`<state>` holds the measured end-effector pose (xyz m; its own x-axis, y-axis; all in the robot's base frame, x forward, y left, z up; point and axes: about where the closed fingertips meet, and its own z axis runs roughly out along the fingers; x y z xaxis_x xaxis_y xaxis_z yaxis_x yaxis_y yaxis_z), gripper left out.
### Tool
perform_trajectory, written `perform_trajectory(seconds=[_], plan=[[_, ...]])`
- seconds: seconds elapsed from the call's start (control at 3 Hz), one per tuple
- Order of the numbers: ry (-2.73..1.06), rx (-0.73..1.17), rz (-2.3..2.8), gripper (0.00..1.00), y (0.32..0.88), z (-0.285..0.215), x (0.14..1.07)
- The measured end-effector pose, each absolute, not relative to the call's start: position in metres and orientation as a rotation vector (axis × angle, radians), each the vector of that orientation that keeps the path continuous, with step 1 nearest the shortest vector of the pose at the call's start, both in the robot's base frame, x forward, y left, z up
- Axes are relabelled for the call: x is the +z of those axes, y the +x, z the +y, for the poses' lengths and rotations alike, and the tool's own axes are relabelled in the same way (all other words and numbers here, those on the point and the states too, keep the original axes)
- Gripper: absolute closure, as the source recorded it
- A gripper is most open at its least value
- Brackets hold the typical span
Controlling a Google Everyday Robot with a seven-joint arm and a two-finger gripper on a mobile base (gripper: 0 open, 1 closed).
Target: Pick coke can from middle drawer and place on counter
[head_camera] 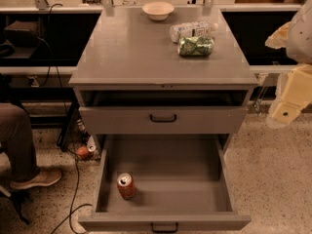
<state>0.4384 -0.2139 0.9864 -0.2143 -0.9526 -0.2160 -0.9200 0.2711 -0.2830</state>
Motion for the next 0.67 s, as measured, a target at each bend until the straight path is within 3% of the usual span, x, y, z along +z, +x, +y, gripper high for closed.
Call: perform_trajectory(seconds=[0.33, 0.67], plan=[[-1.706, -0.132, 2.204, 0.0, 0.438, -0.214, 0.986], [-1.744, 0.03, 2.201, 0.0, 0.434, -0.186, 0.95]])
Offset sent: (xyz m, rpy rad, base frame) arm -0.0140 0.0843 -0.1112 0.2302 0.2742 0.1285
